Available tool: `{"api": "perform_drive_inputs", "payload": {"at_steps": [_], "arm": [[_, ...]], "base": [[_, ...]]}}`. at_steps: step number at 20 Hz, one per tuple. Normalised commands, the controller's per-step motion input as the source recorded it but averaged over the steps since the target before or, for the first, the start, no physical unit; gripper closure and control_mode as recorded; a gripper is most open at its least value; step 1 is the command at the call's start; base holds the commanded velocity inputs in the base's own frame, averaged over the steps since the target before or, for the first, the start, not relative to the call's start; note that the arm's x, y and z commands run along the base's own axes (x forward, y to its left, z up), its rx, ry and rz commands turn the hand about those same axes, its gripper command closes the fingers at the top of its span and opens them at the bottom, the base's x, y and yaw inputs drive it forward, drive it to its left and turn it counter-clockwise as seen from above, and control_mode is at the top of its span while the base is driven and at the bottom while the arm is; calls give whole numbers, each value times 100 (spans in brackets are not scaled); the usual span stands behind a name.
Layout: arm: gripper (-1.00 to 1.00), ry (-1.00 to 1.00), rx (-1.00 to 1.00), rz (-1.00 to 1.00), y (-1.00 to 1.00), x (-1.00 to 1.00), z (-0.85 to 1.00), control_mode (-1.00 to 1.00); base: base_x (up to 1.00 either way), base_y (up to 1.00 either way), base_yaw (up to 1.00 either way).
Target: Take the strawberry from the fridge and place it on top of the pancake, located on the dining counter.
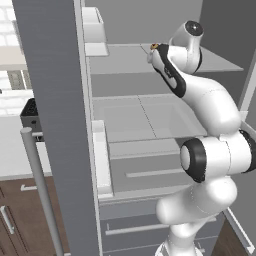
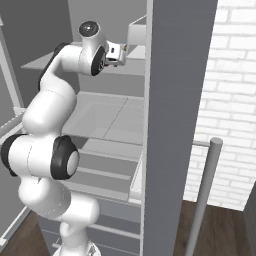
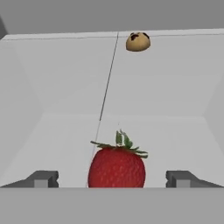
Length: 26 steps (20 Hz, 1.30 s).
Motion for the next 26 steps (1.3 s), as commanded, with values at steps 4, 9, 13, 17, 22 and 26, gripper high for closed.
{"api": "perform_drive_inputs", "payload": {"at_steps": [4,9,13,17,22,26], "arm": [[100,-1,-2,0,6,0,-4,-100],[100,-22,0,3,5,-3,0,-100],[100,-25,0,6,7,-68,5,-100],[100,-7,0,3,2,-100,12,-100],[100,0,0,2,0,-100,50,-100],[100,2,0,1,2,-100,28,-100]], "base": [[0,0,0],[0,0,0],[0,0,0],[0,0,0],[0,0,0],[0,0,0]]}}
